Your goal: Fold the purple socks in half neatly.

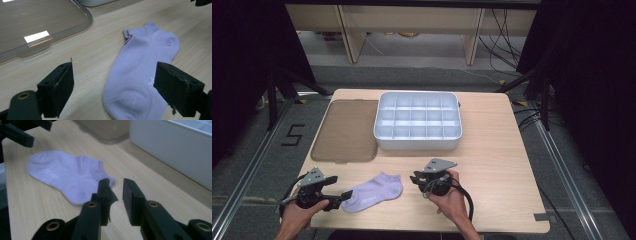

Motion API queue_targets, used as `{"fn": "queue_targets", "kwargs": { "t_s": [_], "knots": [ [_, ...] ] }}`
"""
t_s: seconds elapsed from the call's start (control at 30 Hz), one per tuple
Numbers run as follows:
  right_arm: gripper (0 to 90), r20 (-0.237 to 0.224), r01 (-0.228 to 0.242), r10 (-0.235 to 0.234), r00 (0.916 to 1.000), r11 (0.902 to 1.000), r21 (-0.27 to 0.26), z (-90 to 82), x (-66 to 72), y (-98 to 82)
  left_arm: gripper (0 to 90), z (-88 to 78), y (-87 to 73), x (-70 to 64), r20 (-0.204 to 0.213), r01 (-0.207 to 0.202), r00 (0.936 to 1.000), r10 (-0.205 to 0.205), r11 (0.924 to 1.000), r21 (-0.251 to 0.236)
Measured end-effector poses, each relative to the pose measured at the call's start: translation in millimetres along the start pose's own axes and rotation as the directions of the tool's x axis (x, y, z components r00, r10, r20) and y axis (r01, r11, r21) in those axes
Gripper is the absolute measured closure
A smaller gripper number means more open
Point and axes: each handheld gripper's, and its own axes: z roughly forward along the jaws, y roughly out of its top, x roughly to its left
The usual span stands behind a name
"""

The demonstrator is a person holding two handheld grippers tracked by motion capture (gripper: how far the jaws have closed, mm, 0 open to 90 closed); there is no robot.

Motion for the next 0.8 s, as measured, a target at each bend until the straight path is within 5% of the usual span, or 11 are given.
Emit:
{"fn": "queue_targets", "kwargs": {
  "t_s": [0.13, 0.17, 0.33, 0.43, 0.63, 0.8],
  "knots": [
    [85.0, -0.046, 0.065, -0.064, 0.9969, 0.9976, 0.024, 18.4, 14.9, 10.9, 15.6, 1.3, 0.0, 0.5, -0.005, 0.007, 1.0, -0.007, 1.0, 0.003],
    [87.1, -0.071, 0.115, -0.112, 0.9912, 0.9926, 0.039, 33.7, 20.5, 16.0, 15.9, 0.9, -0.4, 0.9, -0.004, 0.002, 1.0, -0.002, 1.0, 0.007],
    [89.0, -0.09, 0.147, -0.139, 0.9861, 0.9856, 0.083, 54.0, 28.0, 23.0, 15.9, -0.3, -0.1, 1.4, -0.002, 0.013, 0.9999, -0.012, 0.9998, 0.017],
    [89.3, -0.083, 0.186, -0.176, 0.9809, 0.9732, 0.135, 69.4, 31.3, 28.4, 15.9, 1.2, -0.7, 0.8, -0.006, 0.024, 0.9997, -0.024, 0.9997, -0.001],
    [89.4, -0.09, 0.17, -0.157, 0.9834, 0.9732, 0.155, 75.3, 27.7, 30.6, 15.9, 1.1, -1.0, 2.1, 0.001, 0.018, 0.9998, -0.018, 0.9998, 0.007],
    [90.0, -0.099, 0.203, -0.187, 0.9773, 0.9595, 0.195, 87.0, 29.3, 27.9, 15.9, 0.3, -0.4, 2.2, 0.0, 0.023, 0.9997, -0.023, 0.9996, 0.017]
  ]
}}
